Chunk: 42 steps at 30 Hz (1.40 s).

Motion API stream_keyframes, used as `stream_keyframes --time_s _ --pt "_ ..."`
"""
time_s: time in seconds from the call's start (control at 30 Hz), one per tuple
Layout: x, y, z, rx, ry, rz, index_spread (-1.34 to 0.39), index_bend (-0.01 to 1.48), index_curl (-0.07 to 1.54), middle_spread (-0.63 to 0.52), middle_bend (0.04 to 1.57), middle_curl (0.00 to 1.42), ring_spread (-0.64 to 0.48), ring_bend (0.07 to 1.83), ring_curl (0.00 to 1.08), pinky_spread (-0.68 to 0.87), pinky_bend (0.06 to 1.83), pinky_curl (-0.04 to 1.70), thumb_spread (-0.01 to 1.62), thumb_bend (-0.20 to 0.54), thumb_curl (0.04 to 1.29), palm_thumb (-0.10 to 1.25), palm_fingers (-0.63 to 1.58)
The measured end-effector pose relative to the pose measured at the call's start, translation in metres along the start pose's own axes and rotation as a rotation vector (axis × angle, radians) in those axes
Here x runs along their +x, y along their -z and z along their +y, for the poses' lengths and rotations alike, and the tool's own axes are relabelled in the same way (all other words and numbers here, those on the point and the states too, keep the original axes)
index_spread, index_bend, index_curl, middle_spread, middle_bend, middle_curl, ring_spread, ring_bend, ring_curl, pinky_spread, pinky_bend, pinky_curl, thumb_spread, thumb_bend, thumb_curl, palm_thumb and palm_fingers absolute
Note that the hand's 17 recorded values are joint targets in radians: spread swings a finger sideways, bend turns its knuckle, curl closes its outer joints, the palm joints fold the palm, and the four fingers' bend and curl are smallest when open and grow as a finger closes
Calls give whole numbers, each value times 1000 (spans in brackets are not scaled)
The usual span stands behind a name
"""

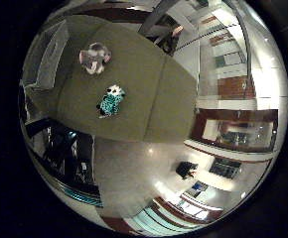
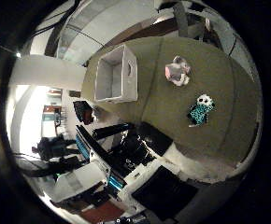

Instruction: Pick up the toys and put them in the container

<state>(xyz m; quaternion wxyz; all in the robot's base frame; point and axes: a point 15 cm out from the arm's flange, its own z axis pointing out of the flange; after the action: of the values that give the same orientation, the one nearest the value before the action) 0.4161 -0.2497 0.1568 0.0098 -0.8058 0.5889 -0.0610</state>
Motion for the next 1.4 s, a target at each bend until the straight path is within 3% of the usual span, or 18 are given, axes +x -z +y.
stream_keyframes --time_s 0.33,0.73,1.2,1.4 --pt "-29 -68 -36 -44 63 -59 -374 158 267 -41 214 351 78 379 257 287 729 -1 1043 -25 295 493 192" --pt "-18 -160 -82 -52 51 -69 -368 163 274 -6 207 346 112 372 250 276 736 1 1044 -24 290 487 128" --pt "-5 -222 -140 -39 104 -50 -386 171 293 11 190 328 154 332 246 277 673 23 1044 -24 294 493 60" --pt "-14 -242 -147 -59 135 -46 -387 173 296 19 195 326 155 297 245 276 618 39 1038 -24 295 505 31"
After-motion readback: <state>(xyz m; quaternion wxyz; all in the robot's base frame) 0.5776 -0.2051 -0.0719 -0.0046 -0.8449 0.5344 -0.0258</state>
